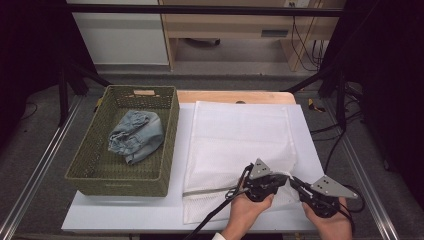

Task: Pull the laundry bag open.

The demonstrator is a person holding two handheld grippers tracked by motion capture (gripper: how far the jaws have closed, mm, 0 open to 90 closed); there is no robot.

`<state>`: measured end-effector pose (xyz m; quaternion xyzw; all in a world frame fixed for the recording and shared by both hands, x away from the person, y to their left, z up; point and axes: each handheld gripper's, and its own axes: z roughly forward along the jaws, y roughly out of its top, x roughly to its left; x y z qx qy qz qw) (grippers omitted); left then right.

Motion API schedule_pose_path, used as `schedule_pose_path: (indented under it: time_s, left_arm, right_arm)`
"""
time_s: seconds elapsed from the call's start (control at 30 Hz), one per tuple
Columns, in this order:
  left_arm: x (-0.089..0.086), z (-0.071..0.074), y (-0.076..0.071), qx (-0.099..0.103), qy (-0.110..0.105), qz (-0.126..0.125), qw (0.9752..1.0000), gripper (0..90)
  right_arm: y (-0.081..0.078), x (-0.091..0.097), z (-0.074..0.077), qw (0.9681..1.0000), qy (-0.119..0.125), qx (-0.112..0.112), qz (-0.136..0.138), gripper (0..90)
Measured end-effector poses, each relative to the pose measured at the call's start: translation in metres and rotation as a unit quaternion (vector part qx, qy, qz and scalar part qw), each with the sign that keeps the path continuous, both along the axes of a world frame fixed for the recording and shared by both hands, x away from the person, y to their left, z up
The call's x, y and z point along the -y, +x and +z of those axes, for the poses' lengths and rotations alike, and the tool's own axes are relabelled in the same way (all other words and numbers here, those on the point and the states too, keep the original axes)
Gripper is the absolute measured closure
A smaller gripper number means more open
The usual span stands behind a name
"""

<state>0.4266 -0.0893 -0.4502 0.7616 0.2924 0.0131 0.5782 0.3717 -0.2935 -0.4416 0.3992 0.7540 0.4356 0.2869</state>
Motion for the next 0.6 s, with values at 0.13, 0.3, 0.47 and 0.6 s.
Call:
schedule_pose_path:
  time_s: [0.13, 0.3, 0.47, 0.6]
  left_arm:
    - [-0.0026, -0.0016, -0.0007, -0.011, -0.001, 0.012, 0.9999, 86.5]
    - [-0.0023, -0.0031, -0.0036, -0.018, 0.007, 0.023, 0.9996, 86.6]
    - [0.0024, -0.0017, -0.0076, -0.016, 0.005, 0.029, 0.9994, 86.5]
    - [0.0058, -0.004, -0.0102, -0.018, 0.001, 0.039, 0.9991, 86.5]
  right_arm:
    - [-0.0012, -0.0001, 0.0002, 1.0, -0.002, -0.002, 0.0, 86.2]
    - [-0.0032, -0.0004, -0.0001, 0.9999, -0.006, -0.008, -0.003, 86.2]
    - [-0.0047, 0.001, 0.001, 0.9998, -0.003, -0.012, -0.015, 85.9]
    - [-0.0045, 0.0019, 0.0011, 0.9994, 0.0, -0.024, -0.023, 85.9]
